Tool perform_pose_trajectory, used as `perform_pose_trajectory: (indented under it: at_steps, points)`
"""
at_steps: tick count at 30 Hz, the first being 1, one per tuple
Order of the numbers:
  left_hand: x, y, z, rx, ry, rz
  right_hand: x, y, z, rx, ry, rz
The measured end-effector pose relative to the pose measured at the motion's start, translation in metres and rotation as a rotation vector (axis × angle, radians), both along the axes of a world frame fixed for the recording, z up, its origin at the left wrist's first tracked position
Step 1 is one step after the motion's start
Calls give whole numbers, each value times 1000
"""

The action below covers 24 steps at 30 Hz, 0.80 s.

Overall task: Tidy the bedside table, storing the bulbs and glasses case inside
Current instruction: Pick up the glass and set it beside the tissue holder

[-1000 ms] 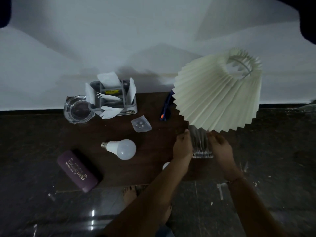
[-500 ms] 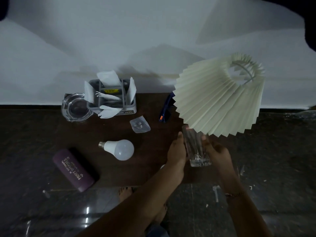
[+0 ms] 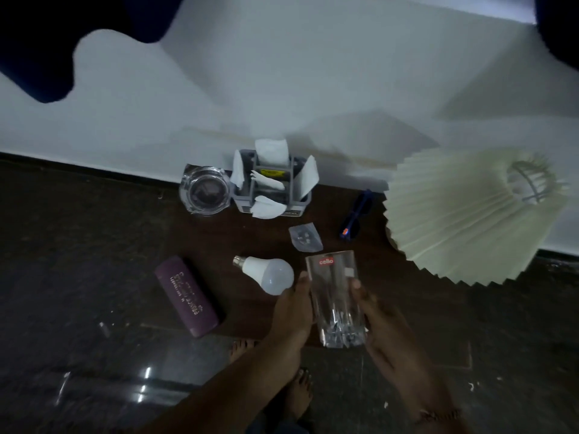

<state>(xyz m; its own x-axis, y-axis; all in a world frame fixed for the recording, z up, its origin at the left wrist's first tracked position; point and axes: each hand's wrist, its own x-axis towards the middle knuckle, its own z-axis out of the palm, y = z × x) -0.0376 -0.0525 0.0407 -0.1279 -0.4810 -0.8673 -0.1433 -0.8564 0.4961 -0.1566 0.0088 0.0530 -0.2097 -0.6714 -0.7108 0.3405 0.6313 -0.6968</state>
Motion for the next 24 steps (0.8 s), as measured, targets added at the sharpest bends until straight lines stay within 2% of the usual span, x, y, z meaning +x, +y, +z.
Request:
perform_pose_trajectory:
  at_steps: [6, 10, 13, 15, 19, 22, 24]
  points:
    - [76, -48, 43, -113, -54, 89, 56, -54, 18, -12, -3, 183]
    - [117, -93, 68, -261, -203, 60, 97, -100, 29, -114, 29, 247]
    - [140, -129, 82, -316, -194, 134, 122, -133, 38, -210, -29, 308]
    - [154, -151, 89, -366, -221, 59, 133, -152, 40, -227, -35, 357]
    - [173, -194, 98, -511, -438, -118, 145, -187, 38, -219, 43, 426]
    - [175, -213, 104, -716, -648, -312, 145, -208, 39, -222, 114, 454]
    - [175, -222, 102, -843, -749, -406, 142, -221, 45, -232, 238, 503]
